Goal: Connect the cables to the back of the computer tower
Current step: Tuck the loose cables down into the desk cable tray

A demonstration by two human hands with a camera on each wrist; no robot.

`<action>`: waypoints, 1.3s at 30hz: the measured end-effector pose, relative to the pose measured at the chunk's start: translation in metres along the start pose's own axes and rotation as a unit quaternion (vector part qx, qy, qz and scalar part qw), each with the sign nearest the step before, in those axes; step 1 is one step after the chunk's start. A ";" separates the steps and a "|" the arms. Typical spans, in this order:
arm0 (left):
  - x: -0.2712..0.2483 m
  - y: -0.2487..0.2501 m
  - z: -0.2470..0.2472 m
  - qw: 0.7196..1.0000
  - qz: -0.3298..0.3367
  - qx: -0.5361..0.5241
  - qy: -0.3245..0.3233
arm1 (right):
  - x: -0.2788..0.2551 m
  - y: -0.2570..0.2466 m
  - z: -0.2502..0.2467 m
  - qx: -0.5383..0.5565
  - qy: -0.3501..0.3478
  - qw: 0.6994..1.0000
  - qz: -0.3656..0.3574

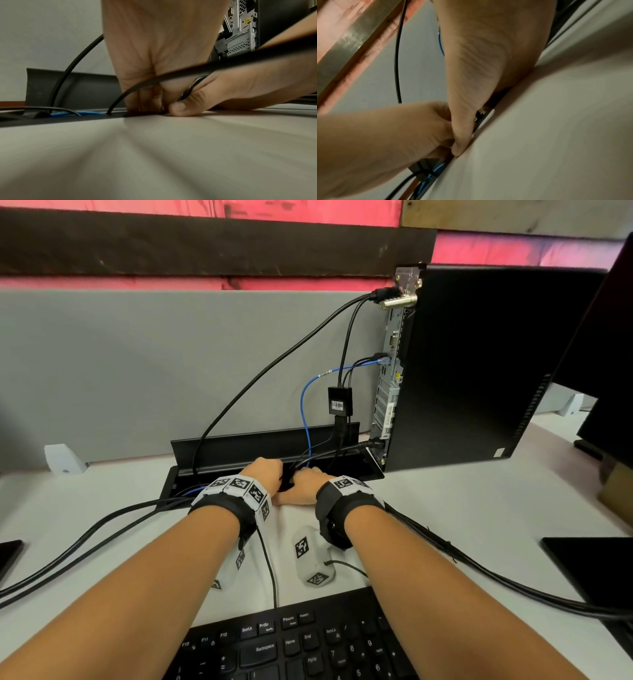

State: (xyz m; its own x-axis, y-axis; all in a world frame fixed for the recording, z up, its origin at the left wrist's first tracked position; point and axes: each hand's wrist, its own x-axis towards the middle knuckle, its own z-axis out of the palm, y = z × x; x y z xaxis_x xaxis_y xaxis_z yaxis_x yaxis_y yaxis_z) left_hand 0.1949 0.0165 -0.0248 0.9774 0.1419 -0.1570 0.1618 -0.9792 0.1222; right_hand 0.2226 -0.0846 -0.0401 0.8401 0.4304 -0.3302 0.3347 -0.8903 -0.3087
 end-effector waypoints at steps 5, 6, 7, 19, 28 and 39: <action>0.003 -0.003 -0.002 0.996 -0.083 -0.036 0.024 | 0.000 0.016 0.007 0.181 0.099 0.977 -0.052; 0.005 -0.004 -0.004 0.993 -0.110 -0.041 0.028 | -0.001 0.019 0.007 0.199 0.109 0.972 -0.056; 0.005 -0.004 -0.006 0.990 -0.135 -0.039 0.022 | -0.002 0.022 0.007 0.214 0.118 0.968 -0.059; 0.006 -0.003 -0.009 0.991 -0.126 0.009 -0.039 | 0.018 0.006 0.015 0.077 0.069 0.995 0.017; -0.006 -0.009 -0.005 0.985 -0.152 -0.062 -0.044 | 0.016 -0.010 0.003 0.033 0.015 0.997 0.068; 0.001 -0.015 -0.003 0.988 -0.134 -0.037 -0.061 | 0.017 -0.002 0.012 -0.027 0.061 0.997 0.042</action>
State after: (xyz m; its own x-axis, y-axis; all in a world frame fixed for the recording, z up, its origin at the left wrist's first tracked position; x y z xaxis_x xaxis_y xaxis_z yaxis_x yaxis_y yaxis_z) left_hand 0.1935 0.0315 -0.0236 0.8744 0.3725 -0.3109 0.4275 -0.8946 0.1303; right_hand 0.2313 -0.0738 -0.0555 0.9104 0.3359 -0.2415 0.2812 -0.9306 -0.2344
